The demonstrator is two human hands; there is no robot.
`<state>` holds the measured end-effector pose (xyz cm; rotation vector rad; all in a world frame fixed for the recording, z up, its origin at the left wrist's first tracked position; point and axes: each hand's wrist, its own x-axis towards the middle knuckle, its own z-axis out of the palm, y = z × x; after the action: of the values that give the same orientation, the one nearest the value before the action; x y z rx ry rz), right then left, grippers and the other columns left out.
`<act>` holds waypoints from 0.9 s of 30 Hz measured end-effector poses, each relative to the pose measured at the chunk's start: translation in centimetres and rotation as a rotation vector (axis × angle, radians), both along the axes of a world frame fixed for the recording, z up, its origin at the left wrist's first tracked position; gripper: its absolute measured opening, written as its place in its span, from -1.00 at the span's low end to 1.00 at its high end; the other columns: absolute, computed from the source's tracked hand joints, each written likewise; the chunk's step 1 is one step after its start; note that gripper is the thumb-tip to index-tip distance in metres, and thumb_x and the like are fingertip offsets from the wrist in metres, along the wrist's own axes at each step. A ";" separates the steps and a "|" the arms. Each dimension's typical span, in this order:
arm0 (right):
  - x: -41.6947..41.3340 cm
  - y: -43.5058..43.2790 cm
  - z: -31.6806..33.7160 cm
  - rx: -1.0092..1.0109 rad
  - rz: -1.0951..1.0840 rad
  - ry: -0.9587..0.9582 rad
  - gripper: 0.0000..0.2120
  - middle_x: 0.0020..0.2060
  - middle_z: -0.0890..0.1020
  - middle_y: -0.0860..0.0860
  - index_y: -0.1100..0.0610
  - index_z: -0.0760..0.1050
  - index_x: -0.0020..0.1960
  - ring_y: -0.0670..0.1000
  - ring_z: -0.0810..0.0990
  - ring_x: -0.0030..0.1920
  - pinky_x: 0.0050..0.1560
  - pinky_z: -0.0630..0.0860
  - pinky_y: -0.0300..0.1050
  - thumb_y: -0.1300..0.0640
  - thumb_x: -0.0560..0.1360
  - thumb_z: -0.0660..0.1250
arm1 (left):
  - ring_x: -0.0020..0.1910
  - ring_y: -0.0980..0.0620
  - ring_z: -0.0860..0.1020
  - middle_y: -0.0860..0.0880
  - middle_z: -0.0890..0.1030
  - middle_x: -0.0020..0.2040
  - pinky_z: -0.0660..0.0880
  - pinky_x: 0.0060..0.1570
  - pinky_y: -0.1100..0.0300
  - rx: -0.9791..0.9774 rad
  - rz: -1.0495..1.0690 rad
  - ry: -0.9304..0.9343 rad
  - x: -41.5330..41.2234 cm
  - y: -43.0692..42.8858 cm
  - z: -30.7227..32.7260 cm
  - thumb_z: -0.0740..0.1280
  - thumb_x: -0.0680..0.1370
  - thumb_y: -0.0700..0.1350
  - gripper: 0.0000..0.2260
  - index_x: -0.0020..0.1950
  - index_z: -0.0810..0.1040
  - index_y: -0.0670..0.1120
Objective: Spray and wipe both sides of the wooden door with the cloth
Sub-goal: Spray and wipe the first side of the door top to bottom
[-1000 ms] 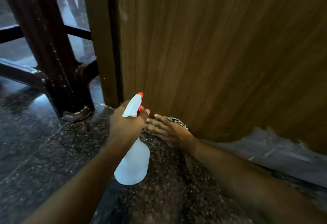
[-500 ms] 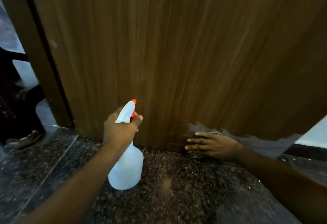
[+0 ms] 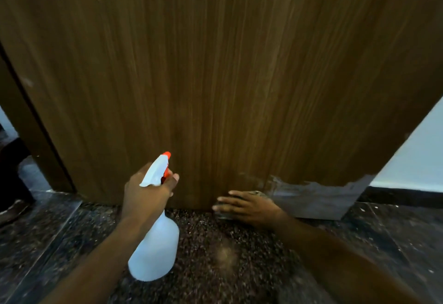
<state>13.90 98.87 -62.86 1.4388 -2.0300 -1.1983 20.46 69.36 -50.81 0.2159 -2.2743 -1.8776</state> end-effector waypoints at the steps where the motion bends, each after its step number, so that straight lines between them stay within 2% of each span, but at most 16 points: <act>1: 0.9 2.9 0.4 0.020 -0.036 -0.007 -0.22 0.63 -0.04 -0.03 0.02 -0.01 0.64 0.09 -0.01 0.61 0.57 -0.21 0.11 0.12 0.52 0.28 | -0.09 -0.07 0.63 0.00 0.61 0.01 0.58 -0.05 0.11 0.000 -0.014 -0.010 0.0 0.7 -0.2 0.44 0.45 -0.04 -0.68 0.19 0.52 0.06; 3: 2.3 7.9 2.4 -0.046 -0.052 0.050 -0.35 0.62 0.04 -0.04 -0.04 0.22 0.58 0.09 0.08 0.60 0.59 -0.17 0.12 0.06 0.53 0.32 | -0.09 -0.08 0.63 -0.01 0.62 0.00 0.58 -0.09 0.12 0.008 -0.046 -0.018 0.2 2.3 -0.5 0.44 0.45 -0.04 -0.72 0.14 0.54 0.03; 5: 2.9 11.1 5.2 -0.149 -0.112 0.157 -0.49 0.63 0.02 0.00 -0.02 0.33 0.53 0.12 0.04 0.60 0.58 -0.22 0.18 0.08 0.58 0.22 | -0.10 -0.10 0.63 -0.02 0.62 -0.04 0.58 -0.10 0.12 -0.004 -0.092 -0.013 0.4 4.3 -0.7 0.44 0.45 -0.03 -0.77 0.08 0.55 0.04; 8: 2.2 10.5 8.4 -0.349 -0.200 0.232 -0.38 0.63 -0.05 0.03 -0.01 0.04 0.63 0.14 -0.07 0.62 0.58 -0.22 0.20 0.12 0.62 0.16 | -0.13 -0.09 0.63 -0.01 0.62 -0.09 0.60 -0.08 0.09 -0.016 -0.153 0.012 0.8 7.0 -0.5 0.43 0.45 -0.04 -0.84 0.00 0.54 0.11; 10: 1.1 8.0 8.6 -0.442 -0.183 0.228 -0.40 0.63 -0.02 0.03 0.01 0.02 0.63 0.15 -0.03 0.61 0.57 -0.24 0.20 0.14 0.63 0.11 | -0.14 -0.08 0.63 -0.02 0.62 -0.12 0.61 -0.06 0.02 -0.022 -0.166 0.008 0.9 8.3 -0.6 0.44 0.45 -0.04 -0.87 -0.12 0.53 0.17; 12: 0.4 5.1 6.9 -0.407 -0.138 0.183 -0.45 0.62 0.03 0.03 0.01 0.18 0.59 0.15 0.03 0.60 0.57 -0.26 0.20 0.13 0.60 0.09 | -0.16 -0.03 0.63 -0.01 0.63 -0.14 0.61 -0.04 -0.04 -0.039 -0.171 0.017 1.1 9.0 -0.8 0.44 0.45 -0.04 -0.81 -0.21 0.51 0.25; 14: 0.0 2.7 4.0 -0.255 -0.113 0.123 -0.47 0.62 -0.04 0.05 -0.01 0.22 0.57 0.17 -0.01 0.61 0.55 -0.26 0.22 0.06 0.60 0.10 | -0.13 0.01 0.62 0.04 0.64 -0.15 0.60 -0.01 -0.06 -0.067 -0.170 0.024 0.9 9.5 -1.3 0.44 0.45 -0.04 -0.77 -0.22 0.51 0.31; 16: 0.2 1.8 1.0 -0.141 -0.112 0.080 -0.36 0.60 -0.18 0.08 0.03 0.02 0.62 0.17 -0.09 0.61 0.56 -0.19 0.22 -0.02 0.61 0.15 | -0.13 0.00 0.62 0.05 0.64 -0.16 0.59 -0.01 -0.07 -0.071 -0.160 0.033 0.6 9.8 -1.5 0.45 0.44 -0.05 -0.73 -0.24 0.51 0.35; 18: 0.9 2.9 -1.5 -0.163 -0.164 0.034 -0.25 0.61 -0.24 0.06 0.08 -0.22 0.63 0.16 -0.20 0.61 0.59 -0.18 0.17 0.02 0.61 0.17 | -0.17 -0.03 0.63 0.01 0.64 -0.19 0.60 -0.03 -0.07 -0.066 -0.154 0.044 0.3 10.0 -1.4 0.45 0.44 -0.07 -0.74 -0.25 0.51 0.31; 20: 2.3 5.9 -3.0 -0.148 -0.276 0.032 -0.21 0.62 -0.25 0.03 0.09 -0.30 0.62 0.14 -0.26 0.60 0.59 -0.20 0.14 0.06 0.59 0.15 | -0.19 -0.06 0.64 -0.04 0.64 -0.18 0.60 -0.09 0.04 -0.060 -0.154 0.043 0.2 10.4 -1.3 0.44 0.45 -0.07 -0.79 -0.23 0.50 0.25; 21: 3.0 8.2 -3.8 -0.158 -0.326 0.045 -0.21 0.62 -0.24 0.03 0.08 -0.27 0.62 0.15 -0.27 0.60 0.58 -0.23 0.13 0.07 0.57 0.16 | -0.18 -0.06 0.64 -0.05 0.63 -0.16 0.58 -0.12 0.11 -0.061 -0.159 0.049 0.2 10.7 -1.5 0.43 0.46 -0.07 -0.81 -0.22 0.50 0.22; 22: 4.0 10.4 -4.2 -0.222 -0.385 0.048 -0.20 0.62 -0.19 0.04 0.07 -0.17 0.62 0.16 -0.24 0.60 0.57 -0.25 0.14 0.10 0.54 0.22 | -0.17 -0.06 0.64 -0.04 0.63 -0.15 0.57 -0.13 0.14 -0.049 -0.169 0.041 0.2 10.9 -1.8 0.43 0.46 -0.06 -0.82 -0.21 0.50 0.21; 24: 6.0 14.0 -4.9 -0.567 -0.577 0.103 -0.16 0.61 0.03 0.10 0.04 0.01 0.60 0.18 -0.14 0.61 0.57 -0.19 0.17 0.19 0.46 0.41 | -0.15 -0.04 0.64 -0.01 0.63 -0.13 0.59 -0.08 0.08 -0.050 -0.198 0.025 0.3 11.5 -2.2 0.43 0.46 -0.04 -0.83 -0.19 0.51 0.24; 25: 7.0 14.5 -5.0 -0.819 -0.742 0.125 -0.12 0.59 0.07 0.17 0.05 -0.01 0.60 0.21 -0.13 0.61 0.57 -0.10 0.20 0.21 0.46 0.44 | -0.14 -0.03 0.63 0.01 0.63 -0.12 0.59 -0.04 0.04 -0.059 -0.209 0.017 0.4 11.8 -2.3 0.44 0.45 -0.02 -0.83 -0.17 0.51 0.25; 27: 7.7 12.9 -4.3 -1.421 -1.084 0.145 -0.14 0.57 -0.07 0.31 0.09 -0.22 0.62 0.29 -0.09 0.59 0.54 0.15 0.24 0.13 0.58 0.33 | -0.14 -0.02 0.64 0.04 0.63 -0.11 0.58 0.00 0.00 -0.052 -0.220 0.009 0.4 12.1 -2.5 0.43 0.46 -0.02 -0.82 -0.16 0.50 0.27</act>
<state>21.59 111.72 -67.19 -0.4438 -2.5329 0.1595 20.88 81.47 -53.29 -0.0531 -2.4236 -1.9111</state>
